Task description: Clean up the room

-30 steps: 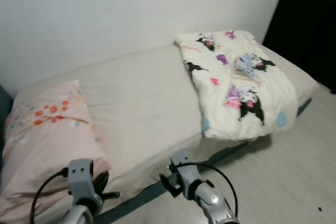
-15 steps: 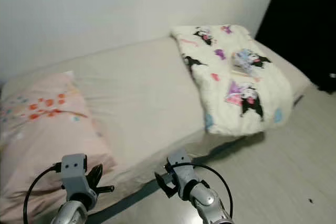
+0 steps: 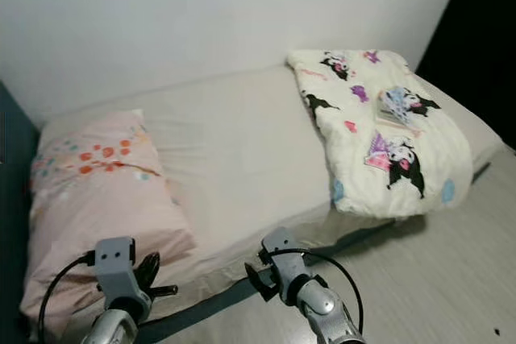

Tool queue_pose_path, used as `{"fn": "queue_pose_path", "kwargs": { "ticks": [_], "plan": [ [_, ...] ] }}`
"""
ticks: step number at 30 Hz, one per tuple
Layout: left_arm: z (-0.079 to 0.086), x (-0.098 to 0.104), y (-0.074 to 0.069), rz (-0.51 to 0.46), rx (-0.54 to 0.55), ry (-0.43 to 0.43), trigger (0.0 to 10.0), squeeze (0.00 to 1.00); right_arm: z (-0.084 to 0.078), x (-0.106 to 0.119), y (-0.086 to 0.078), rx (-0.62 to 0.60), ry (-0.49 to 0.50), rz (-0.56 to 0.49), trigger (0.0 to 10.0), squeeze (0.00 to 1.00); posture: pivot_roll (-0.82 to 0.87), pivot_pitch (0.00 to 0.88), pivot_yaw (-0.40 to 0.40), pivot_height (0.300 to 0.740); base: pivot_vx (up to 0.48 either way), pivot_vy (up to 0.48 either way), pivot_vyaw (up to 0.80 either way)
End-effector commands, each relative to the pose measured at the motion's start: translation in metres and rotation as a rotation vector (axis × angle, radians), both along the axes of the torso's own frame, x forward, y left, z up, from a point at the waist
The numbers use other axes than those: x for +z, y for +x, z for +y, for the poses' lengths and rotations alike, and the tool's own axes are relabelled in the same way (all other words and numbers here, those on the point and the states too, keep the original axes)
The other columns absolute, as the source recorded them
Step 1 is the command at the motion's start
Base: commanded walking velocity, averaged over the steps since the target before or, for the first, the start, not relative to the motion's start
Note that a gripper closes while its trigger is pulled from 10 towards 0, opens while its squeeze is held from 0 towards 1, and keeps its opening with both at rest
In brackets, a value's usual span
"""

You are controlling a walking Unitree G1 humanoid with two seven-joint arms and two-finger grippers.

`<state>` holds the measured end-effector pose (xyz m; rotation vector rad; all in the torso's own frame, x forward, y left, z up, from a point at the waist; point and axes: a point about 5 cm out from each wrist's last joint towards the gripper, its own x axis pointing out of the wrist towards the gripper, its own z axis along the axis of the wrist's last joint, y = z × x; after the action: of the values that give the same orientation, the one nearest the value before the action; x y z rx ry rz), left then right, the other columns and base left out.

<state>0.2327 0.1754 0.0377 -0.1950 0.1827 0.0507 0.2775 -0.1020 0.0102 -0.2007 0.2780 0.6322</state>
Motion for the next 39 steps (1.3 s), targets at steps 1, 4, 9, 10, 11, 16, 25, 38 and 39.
{"fn": "queue_pose_path", "kwargs": {
  "ticks": [1, 4, 9, 10, 11, 16, 25, 38, 39],
  "plan": [
    [-0.002, -0.002, -0.002, 0.016, -0.009, -0.011, 10.0, 0.0, 0.002, -0.001, -0.002, 0.016, 0.003, -0.003, 10.0, 0.0, 0.05, 0.094, -0.056, 0.74, 0.0, 0.0, 0.8],
    [-0.002, -0.002, 0.0, 0.019, -0.005, -0.013, 10.0, 0.0, 0.002, 0.0, -0.002, 0.015, 0.006, -0.005, 10.0, 0.0, 0.04, 0.088, -0.055, 0.74, 0.0, 0.0, 0.8],
    [-0.003, -0.001, 0.002, 0.028, -0.013, -0.005, 10.0, 0.0, 0.001, 0.001, -0.001, 0.015, 0.007, -0.011, 10.0, 0.0, 0.05, 0.081, -0.056, 0.74, 0.0, 0.0, 0.8],
    [-0.003, -0.001, 0.003, 0.026, -0.014, -0.008, 10.0, 0.0, 0.001, 0.001, -0.001, 0.014, 0.007, -0.012, 10.0, 0.0, 0.05, 0.081, -0.056, 0.74, 0.0, 0.0, 0.8],
    [-0.003, -0.001, 0.003, 0.026, -0.014, -0.008, 10.0, 0.0, 0.001, 0.001, -0.001, 0.014, 0.007, -0.012, 10.0, 0.0, 0.05, 0.081, -0.056, 0.74, 0.0, 0.0, 0.8],
    [-0.003, 0.001, 0.004, 0.018, -0.017, -0.011, 10.0, 0.0, 0.001, 0.002, 0.0, 0.015, 0.011, -0.016, 10.0, 0.0, 0.05, 0.078, -0.055, 0.74, 0.0, 0.0, 0.8],
    [0.0, 0.004, 0.008, 0.014, 0.004, 0.012, 10.0, 0.0, 0.003, 0.004, 0.002, 0.017, 0.019, -0.02, 10.0, 0.0, 0.04, 0.082, -0.054, 0.74, 0.0, 0.0, 0.8],
    [-0.003, 0.006, 0.008, 0.0, -0.012, -0.01, 10.0, 0.0, 0.001, 0.004, 0.003, 0.018, 0.018, -0.02, 10.0, 0.0, 0.04, 0.087, -0.057, 0.74, 0.0, 0.0, 0.8],
    [-0.003, 0.006, 0.008, 0.0, -0.012, -0.011, 10.0, 0.0, 0.001, 0.005, 0.003, 0.019, 0.018, -0.02, 10.0, 0.0, 0.04, 0.087, -0.058, 0.74, 0.0, 0.0, 0.8]
  ]
}}
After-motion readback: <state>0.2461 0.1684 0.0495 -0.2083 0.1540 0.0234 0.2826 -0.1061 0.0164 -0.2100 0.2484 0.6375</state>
